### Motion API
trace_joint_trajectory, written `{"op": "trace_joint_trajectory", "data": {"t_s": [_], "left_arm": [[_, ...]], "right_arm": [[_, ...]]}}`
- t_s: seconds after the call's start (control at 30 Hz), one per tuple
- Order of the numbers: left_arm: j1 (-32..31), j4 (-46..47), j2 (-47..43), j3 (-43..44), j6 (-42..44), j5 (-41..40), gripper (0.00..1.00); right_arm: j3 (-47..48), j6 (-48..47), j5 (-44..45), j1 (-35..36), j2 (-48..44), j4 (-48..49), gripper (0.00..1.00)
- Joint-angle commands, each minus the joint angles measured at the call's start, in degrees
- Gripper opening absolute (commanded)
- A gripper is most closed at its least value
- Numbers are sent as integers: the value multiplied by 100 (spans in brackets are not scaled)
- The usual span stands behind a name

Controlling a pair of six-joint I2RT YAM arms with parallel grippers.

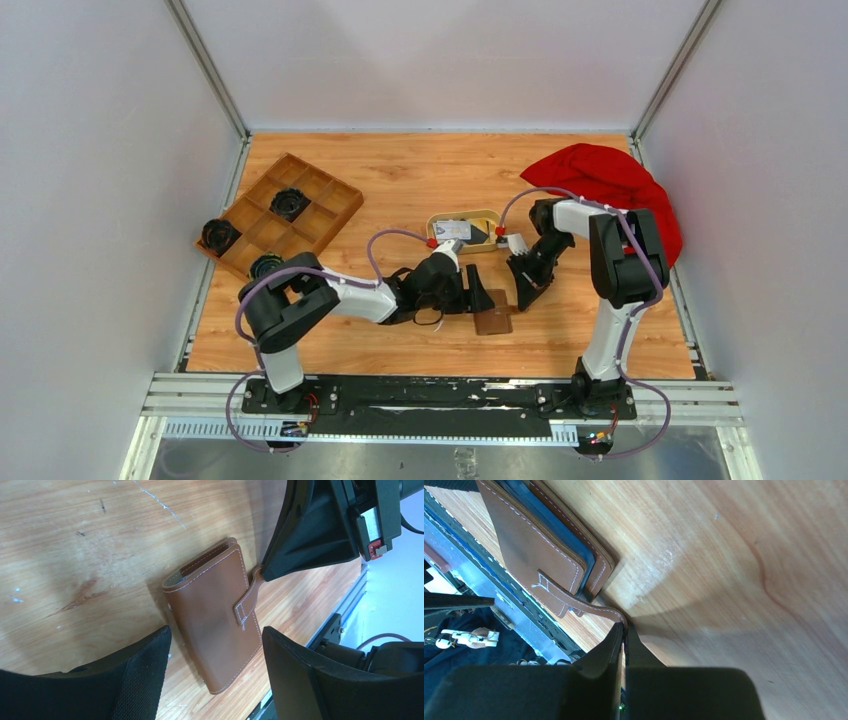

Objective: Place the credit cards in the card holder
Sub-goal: Turn over the card holder at the center of the board.

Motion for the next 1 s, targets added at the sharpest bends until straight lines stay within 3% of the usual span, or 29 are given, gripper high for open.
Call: {"op": "trace_joint_trajectory", "data": {"t_s": [0.0, 0.27, 0.53, 0.73, 0.87, 0.97], "left_arm": [[-16, 272, 346, -224, -287, 231, 71], [-11, 589, 724, -79, -30, 241, 54], [-4, 769, 1046, 69, 332, 417, 0], [-6, 760, 532, -93, 1070, 141, 0], [-1, 764, -8, -273, 1837, -70, 0], [-7, 763, -353, -398, 2438, -138, 0]], "right_arm": [[-123, -108, 724, 128, 254, 356, 0], [-114, -98, 772, 251, 287, 356, 0], [-89, -105, 803, 264, 140, 356, 2], [-24, -239, 498, 176, -412, 322, 23], [73, -445, -28, -57, -1071, 225, 46], [167, -631, -447, -223, -1776, 215, 50]]}}
